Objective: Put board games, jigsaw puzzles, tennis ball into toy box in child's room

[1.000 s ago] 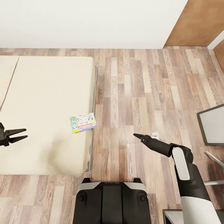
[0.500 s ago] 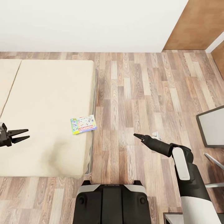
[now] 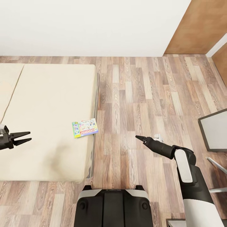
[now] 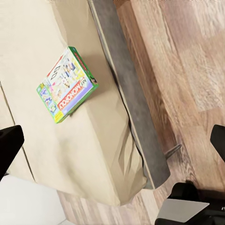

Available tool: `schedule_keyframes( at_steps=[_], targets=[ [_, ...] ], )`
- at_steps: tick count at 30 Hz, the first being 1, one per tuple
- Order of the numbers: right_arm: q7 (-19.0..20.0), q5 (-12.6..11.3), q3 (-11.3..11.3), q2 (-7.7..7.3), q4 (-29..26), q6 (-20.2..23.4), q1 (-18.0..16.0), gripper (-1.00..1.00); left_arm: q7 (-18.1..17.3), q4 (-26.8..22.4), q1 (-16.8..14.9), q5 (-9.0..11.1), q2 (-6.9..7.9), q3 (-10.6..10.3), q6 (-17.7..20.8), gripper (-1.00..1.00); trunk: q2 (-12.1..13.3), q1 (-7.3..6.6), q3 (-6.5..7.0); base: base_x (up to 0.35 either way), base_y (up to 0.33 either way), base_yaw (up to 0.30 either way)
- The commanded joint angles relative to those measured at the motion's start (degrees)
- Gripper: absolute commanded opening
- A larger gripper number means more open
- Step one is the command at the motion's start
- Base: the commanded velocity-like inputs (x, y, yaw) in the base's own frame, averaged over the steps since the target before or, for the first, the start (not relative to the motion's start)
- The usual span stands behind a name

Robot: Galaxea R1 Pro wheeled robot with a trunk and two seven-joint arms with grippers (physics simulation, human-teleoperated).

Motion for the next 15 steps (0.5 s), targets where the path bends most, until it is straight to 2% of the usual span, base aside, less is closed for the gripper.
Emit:
schedule_keyframes(
  at_steps=[1,15],
  targets=[
    [0.6,0.5,-0.1,0.01,0.0,0.3,0.0,1.00,-0.2,0.3,0.0,-0.1,0.01,0.0,0.6,1.00,-0.1,0.04,0.04,0.000,0.000,0.000],
    [0.5,0.5,-0.1,0.01,0.0,0.3,0.0,1.00,-0.2,1.7,0.0,0.0,0.00,0.0,0.4,1.00,-0.1,0.04,1.35,0.000,0.000,0.000]
  ],
)
